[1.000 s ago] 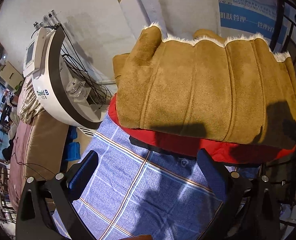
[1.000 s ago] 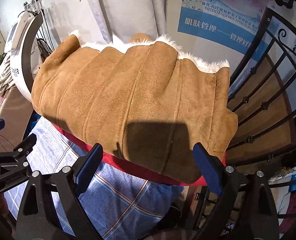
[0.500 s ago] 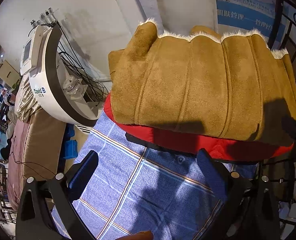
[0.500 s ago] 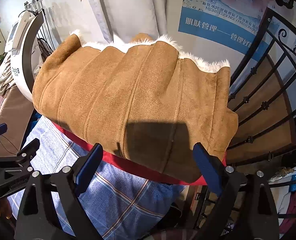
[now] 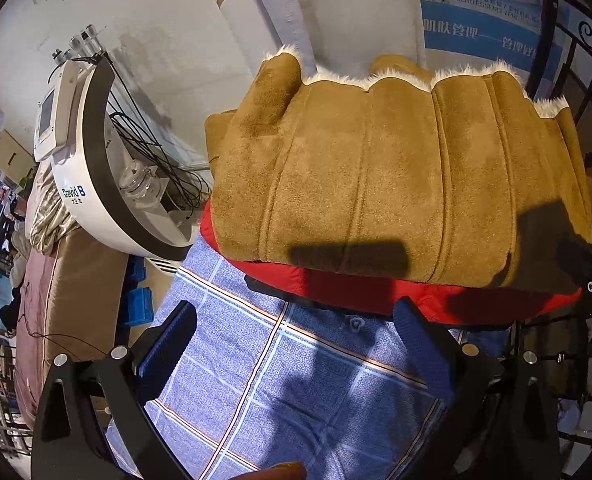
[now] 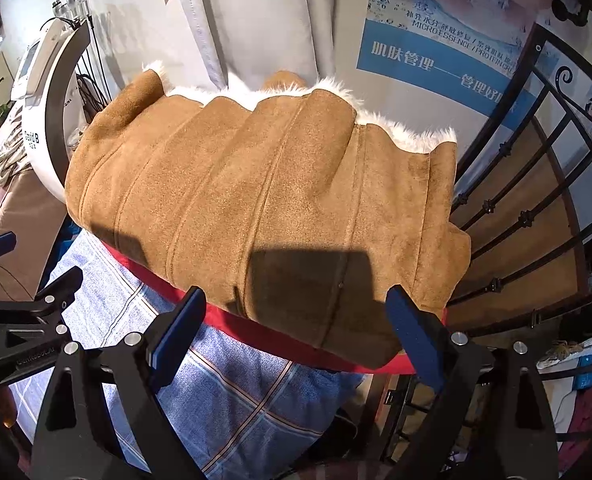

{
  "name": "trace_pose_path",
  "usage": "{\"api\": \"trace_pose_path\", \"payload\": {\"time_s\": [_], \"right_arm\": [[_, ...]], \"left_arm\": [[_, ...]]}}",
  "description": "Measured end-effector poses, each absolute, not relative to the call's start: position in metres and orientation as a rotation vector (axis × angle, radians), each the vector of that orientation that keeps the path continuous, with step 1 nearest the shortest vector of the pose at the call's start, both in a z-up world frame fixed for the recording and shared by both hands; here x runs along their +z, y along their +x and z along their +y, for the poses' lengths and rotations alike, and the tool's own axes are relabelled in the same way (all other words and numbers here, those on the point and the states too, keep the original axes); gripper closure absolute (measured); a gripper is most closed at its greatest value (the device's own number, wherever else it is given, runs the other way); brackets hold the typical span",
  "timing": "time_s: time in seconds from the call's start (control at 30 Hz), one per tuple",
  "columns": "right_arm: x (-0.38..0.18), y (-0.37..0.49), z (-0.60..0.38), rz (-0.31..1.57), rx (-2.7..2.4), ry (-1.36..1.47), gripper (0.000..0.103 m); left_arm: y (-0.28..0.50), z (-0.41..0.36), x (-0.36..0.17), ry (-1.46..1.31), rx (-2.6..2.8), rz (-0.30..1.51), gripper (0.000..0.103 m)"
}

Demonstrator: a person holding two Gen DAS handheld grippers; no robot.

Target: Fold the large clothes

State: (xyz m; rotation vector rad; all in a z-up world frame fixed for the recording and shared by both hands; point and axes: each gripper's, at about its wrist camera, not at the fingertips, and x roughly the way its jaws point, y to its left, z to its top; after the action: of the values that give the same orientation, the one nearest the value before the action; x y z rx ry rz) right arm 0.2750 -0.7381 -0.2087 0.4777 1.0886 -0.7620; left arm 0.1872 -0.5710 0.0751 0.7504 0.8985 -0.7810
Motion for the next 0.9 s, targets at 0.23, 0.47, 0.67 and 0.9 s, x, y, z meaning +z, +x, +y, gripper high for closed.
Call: {"api": "trace_pose_path", "payload": {"time_s": [0.23,0.47,0.67,0.9], "right_arm": [[-0.2079,0.2754,-0.7381,1.09,-0.76,0.476,0.013],[-0.2071,0.2756,-0.7372,1.086,-0.767,0.472,0.013],[-0.207,0.2743,-0.7382,1.082,-0.777,0.47,0.013],[-0.2065,0.272,-0.74,1.072,-0.786,0.478,0.013]], "left_arm": [[0.1872,-0.5712,0.0746,0.753,-0.783,0.899,0.006],[0.185,-0.5701,0.0765,0.737,-0.799,0.888,0.006],[0.1879,-0.5696,0.0768,0.718,-0.798,0.898,0.006],[0.187,-0.5699,0.0754,0.726,-0.8,0.91,0.006]]}}
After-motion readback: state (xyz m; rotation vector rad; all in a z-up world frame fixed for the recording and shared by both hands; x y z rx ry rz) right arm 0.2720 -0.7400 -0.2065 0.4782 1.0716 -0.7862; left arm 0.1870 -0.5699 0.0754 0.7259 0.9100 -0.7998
